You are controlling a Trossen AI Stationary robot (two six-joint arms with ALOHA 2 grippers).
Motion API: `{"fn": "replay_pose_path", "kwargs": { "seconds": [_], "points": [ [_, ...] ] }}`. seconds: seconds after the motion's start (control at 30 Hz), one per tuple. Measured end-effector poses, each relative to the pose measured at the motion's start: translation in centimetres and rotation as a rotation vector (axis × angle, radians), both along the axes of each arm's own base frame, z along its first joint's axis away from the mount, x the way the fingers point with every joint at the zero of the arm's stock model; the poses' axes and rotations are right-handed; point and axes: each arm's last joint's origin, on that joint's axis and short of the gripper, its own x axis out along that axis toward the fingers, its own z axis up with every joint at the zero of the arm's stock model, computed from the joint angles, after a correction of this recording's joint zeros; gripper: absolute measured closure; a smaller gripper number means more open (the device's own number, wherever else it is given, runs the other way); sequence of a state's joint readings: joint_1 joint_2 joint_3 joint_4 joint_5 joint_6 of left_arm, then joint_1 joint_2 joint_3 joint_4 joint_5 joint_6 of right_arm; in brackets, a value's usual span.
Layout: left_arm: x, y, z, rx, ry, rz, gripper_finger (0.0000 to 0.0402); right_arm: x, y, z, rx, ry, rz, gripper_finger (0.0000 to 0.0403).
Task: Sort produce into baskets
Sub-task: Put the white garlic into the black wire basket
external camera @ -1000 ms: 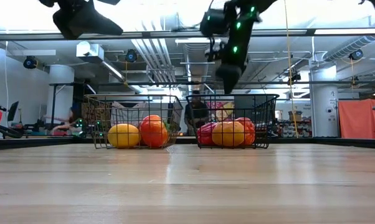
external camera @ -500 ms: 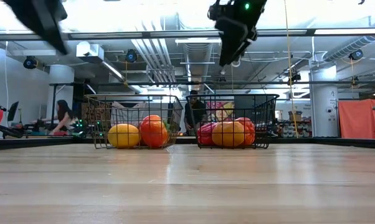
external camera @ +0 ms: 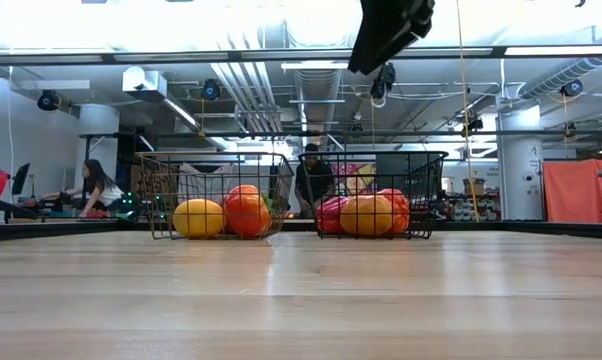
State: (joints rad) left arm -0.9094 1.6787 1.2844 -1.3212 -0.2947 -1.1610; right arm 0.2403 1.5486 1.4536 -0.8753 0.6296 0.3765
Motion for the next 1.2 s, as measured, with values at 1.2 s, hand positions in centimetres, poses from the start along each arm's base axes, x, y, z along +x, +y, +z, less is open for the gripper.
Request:
{"fn": "replay_pose_path", "kwargs": {
  "seconds": [1.2],
  "points": [
    [-4.8, 3.2, -6.6, -0.137, -0.022, 0.084, 0.0120, 0.1, 2.2, -0.3, 0.015, -0.036, 0.048, 0.0124]
  ]
}}
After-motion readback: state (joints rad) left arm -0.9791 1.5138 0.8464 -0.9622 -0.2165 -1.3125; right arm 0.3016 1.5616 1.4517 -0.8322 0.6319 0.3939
